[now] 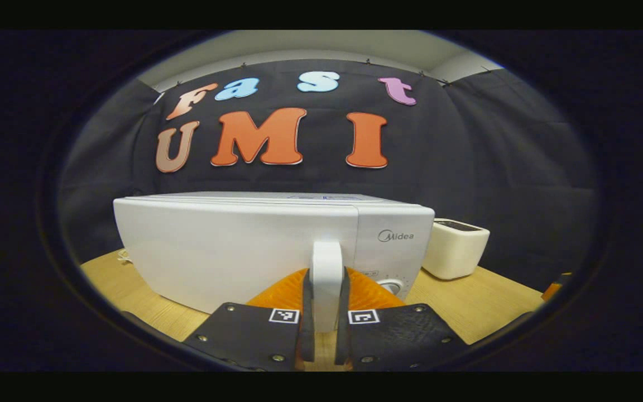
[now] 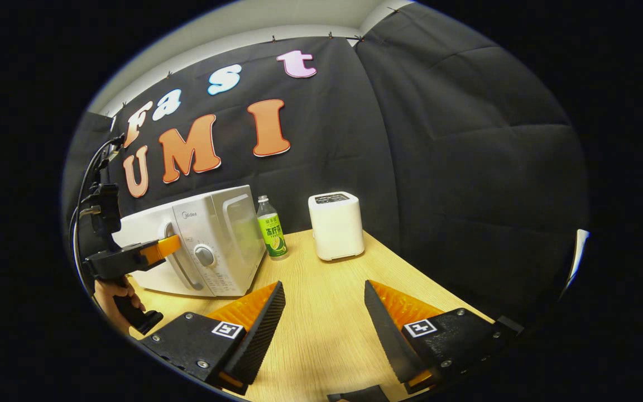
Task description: Open the microwave oven with the left hand, put the food in, and close the microwave oven.
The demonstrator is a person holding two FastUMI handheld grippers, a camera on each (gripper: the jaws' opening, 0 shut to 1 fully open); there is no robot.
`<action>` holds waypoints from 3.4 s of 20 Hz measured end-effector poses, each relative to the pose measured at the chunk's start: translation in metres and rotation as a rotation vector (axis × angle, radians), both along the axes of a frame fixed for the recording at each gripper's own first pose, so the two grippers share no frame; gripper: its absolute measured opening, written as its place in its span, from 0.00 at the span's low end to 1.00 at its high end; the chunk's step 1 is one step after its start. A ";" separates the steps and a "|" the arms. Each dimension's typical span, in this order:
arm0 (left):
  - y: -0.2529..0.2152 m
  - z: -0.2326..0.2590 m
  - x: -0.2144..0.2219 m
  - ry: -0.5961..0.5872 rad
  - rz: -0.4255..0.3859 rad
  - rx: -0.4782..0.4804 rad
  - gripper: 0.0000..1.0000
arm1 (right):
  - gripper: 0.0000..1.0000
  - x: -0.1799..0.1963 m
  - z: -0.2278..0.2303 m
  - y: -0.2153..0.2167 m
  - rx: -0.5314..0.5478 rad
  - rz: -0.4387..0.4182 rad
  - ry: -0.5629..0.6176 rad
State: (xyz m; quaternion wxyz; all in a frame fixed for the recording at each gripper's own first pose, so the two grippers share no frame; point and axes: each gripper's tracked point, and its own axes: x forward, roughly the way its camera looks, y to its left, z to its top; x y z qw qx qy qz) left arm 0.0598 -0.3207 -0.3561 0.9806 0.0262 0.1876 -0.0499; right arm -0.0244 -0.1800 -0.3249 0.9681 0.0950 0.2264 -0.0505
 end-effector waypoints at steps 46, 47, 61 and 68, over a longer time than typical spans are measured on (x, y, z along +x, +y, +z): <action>0.308 0.102 -0.252 -0.106 -0.071 -0.037 0.64 | 0.88 -0.069 -0.033 0.133 0.057 0.066 0.252; 0.327 0.104 -0.252 -0.105 -0.036 -0.039 0.67 | 0.88 -0.069 -0.039 0.131 0.062 0.052 0.269; 0.435 0.110 -0.269 -0.080 0.067 -0.017 0.90 | 0.62 -0.074 -0.061 0.146 0.282 -0.103 0.375; 0.461 0.118 -0.280 -0.100 0.110 -0.051 0.90 | 0.19 -0.064 -0.037 0.153 0.435 -0.155 0.294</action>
